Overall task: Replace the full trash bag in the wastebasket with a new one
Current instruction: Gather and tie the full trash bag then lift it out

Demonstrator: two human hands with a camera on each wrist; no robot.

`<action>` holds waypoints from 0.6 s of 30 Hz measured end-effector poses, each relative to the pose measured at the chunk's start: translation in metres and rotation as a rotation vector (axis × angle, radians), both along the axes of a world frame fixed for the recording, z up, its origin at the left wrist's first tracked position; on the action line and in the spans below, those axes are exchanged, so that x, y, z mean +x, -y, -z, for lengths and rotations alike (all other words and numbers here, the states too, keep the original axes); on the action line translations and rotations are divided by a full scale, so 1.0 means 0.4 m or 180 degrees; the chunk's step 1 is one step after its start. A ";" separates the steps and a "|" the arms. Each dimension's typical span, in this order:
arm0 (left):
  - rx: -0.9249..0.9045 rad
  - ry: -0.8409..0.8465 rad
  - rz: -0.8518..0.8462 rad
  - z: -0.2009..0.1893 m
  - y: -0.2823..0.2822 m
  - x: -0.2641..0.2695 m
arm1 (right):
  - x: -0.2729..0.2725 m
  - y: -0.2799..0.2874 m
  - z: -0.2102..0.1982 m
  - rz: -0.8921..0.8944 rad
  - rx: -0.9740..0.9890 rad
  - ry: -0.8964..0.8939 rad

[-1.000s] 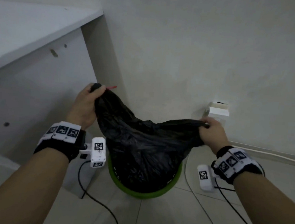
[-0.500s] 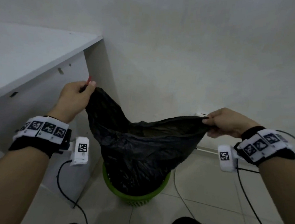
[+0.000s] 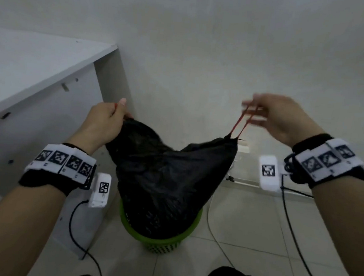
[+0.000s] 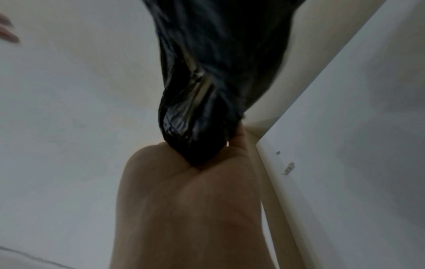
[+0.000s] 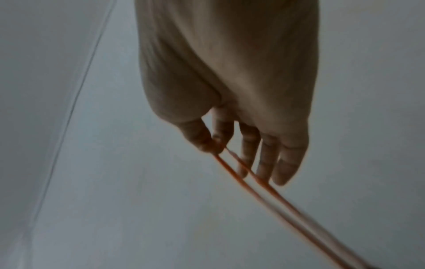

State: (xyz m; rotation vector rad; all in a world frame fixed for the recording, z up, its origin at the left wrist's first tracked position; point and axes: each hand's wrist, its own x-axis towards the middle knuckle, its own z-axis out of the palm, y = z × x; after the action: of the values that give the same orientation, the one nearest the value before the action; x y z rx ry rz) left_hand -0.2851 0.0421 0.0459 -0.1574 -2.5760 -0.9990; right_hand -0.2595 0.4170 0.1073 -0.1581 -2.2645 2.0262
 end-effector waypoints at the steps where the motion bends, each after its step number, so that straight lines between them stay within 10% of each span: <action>1: 0.0014 -0.0033 0.0039 -0.002 -0.012 0.001 | -0.001 0.008 -0.035 -0.0006 -0.0667 -0.0271; 12: 0.0152 0.0114 0.1528 0.076 -0.380 0.095 | 0.004 0.214 -0.123 -0.0683 -0.0912 -0.1156; 18: -0.0330 0.0882 0.1815 0.147 -0.375 0.133 | -0.011 0.179 -0.038 0.0244 0.0076 -0.0930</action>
State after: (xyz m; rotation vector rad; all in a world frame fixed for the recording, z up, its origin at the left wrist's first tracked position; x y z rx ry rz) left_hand -0.2319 0.1922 -0.0127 -0.8780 -2.9072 -1.1349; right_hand -0.2639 0.3455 0.1225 0.0500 -2.0695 1.8459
